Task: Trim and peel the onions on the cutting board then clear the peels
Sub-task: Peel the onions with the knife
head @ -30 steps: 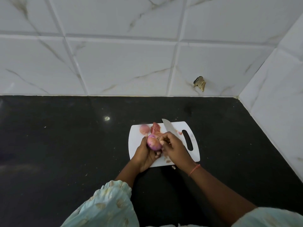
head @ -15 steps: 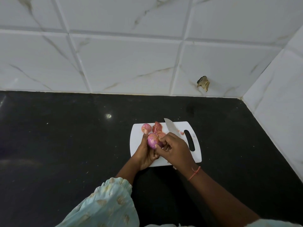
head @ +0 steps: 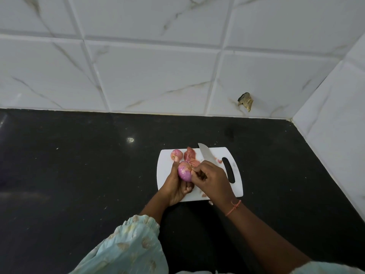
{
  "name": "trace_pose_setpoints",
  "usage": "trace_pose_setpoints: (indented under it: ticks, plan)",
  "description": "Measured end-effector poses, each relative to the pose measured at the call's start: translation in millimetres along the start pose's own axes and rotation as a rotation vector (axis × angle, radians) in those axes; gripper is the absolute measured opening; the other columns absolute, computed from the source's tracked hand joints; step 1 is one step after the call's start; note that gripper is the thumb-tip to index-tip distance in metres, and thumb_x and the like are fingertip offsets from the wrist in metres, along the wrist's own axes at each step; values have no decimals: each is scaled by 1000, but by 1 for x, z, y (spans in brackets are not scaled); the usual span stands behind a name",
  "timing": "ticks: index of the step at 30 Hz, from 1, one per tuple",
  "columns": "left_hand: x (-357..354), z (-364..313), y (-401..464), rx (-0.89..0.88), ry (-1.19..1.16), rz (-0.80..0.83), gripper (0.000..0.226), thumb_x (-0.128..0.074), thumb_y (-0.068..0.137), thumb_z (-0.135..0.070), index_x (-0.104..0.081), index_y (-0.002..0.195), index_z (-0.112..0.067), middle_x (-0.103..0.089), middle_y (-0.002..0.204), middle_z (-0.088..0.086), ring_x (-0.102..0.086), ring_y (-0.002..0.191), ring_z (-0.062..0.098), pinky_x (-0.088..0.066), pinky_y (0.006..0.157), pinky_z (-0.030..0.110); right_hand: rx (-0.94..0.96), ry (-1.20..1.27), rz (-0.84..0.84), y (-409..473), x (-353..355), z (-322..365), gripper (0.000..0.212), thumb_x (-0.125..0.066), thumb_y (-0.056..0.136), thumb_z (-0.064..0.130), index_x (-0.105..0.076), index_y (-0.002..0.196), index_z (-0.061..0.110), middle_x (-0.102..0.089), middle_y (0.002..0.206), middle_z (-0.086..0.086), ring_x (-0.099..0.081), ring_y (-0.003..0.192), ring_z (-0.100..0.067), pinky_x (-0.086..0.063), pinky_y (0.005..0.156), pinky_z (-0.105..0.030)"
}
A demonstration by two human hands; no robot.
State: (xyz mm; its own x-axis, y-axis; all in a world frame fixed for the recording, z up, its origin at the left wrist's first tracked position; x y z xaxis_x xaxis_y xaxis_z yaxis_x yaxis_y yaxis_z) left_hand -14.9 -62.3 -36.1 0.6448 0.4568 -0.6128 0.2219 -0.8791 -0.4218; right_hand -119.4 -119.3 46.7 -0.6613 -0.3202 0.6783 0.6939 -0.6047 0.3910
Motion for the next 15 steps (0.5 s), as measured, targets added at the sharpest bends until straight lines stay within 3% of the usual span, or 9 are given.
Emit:
trace_pose_setpoints:
  ticks: [3, 5, 9, 12, 15]
  plan:
    - [-1, 3, 2, 19, 58, 39, 80, -49, 82, -77, -69, 116, -7, -68, 83, 14, -57, 56, 13, -48, 50, 20, -17, -18, 9, 3, 3, 3, 9, -62, 84, 24, -61, 78, 19, -56, 77, 11, -55, 66, -7, -47, 59, -20]
    - [-4, 2, -1, 22, 57, 48, 77, -39, 85, -71, -63, 115, -4, -64, 66, 9, -51, 41, 10, -43, 39, 18, -56, 3, -6, 6, 7, 1, 7, -66, 85, 20, -61, 79, 21, -57, 78, 12, -56, 68, -6, -47, 61, -19]
    - [-6, 1, -2, 9, 26, 57, 79, -36, 87, -70, -57, 126, -5, -68, 75, 10, -55, 44, 10, -46, 41, 18, -140, 147, -49, 3, 9, -1, 7, -67, 91, 28, -65, 94, 23, -64, 85, 12, -63, 79, -5, -52, 68, -20]
    - [-8, 1, -5, 27, -5, 75, 76, -31, 96, -66, -54, 133, -4, -75, 95, 14, -72, 62, 14, -55, 50, 21, -132, 103, 71, -1, -1, 1, 26, -67, 90, 36, -65, 112, 23, -62, 104, 13, -61, 92, -3, -53, 75, -15]
    - [-12, 0, -8, 35, -8, 55, 74, -36, 90, -66, -53, 127, -4, -74, 81, 9, -63, 48, 10, -49, 43, 17, -85, 88, 55, -3, -4, 1, 17, -68, 91, 24, -65, 107, 19, -59, 107, 10, -59, 93, -4, -50, 79, -13]
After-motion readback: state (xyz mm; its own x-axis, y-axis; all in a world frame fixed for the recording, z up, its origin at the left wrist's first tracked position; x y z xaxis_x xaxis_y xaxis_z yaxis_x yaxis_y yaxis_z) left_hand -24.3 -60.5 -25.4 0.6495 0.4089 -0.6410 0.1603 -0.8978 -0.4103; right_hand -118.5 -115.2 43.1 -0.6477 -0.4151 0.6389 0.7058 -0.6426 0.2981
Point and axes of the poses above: each hand's wrist, its own y-axis towards the middle knuckle, its own x-axis out of the back of the hand, z = x × y, the point moved 5 cm from there along y, towards the middle knuckle
